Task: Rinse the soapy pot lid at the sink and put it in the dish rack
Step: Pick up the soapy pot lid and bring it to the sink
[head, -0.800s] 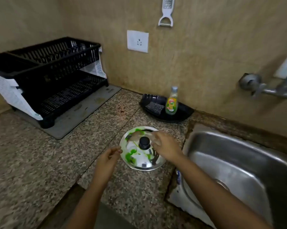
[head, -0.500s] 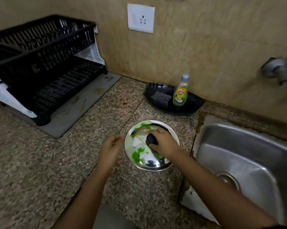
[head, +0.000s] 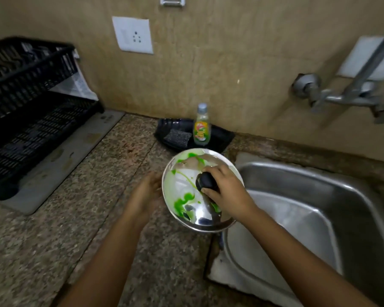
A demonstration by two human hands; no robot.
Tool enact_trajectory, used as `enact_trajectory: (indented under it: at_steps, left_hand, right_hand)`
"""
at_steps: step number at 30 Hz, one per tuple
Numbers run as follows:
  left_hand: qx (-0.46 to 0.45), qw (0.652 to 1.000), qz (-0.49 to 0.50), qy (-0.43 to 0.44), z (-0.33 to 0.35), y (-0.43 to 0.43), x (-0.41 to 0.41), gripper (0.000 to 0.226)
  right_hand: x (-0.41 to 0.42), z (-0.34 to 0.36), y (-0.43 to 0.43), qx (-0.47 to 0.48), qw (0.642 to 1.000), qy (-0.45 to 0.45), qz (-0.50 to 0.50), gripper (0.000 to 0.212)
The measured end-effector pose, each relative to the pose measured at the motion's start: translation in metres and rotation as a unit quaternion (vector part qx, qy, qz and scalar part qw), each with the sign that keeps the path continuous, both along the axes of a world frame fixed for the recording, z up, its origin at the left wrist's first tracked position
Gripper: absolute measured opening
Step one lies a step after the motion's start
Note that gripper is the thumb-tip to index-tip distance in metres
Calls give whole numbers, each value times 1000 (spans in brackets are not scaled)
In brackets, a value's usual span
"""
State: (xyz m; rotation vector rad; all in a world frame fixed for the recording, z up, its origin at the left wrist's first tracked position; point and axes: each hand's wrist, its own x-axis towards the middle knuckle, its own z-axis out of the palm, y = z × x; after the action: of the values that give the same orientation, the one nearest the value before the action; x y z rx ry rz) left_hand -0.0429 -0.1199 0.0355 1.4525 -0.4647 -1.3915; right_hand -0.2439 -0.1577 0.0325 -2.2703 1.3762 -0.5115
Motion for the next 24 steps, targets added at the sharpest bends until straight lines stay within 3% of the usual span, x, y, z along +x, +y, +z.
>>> enact_trajectory:
  at_steps: [2,11,19,22,24]
  left_hand:
    - [18,998,-49,43,3,-11,-26,30]
    - [54,973,-206,85,-5,-53,-170,26]
    - [-1,979,-183,90,7,-74,-242,25]
    - [-14,980,-174,96,17,-81,-256,28]
    - [-18,982,-171,77,21,-88,-262,30]
  right_hand:
    - [-31,1,2,1,1000,5,-19,50]
    - [-170,-1,9,8,986,4,-166,50]
    - [-224,4,8,14,979,-54,-195,49]
    - [-244,17,-5,34,965,-153,-210,34]
    - [-259,27,-20,7,918,-268,-293,19]
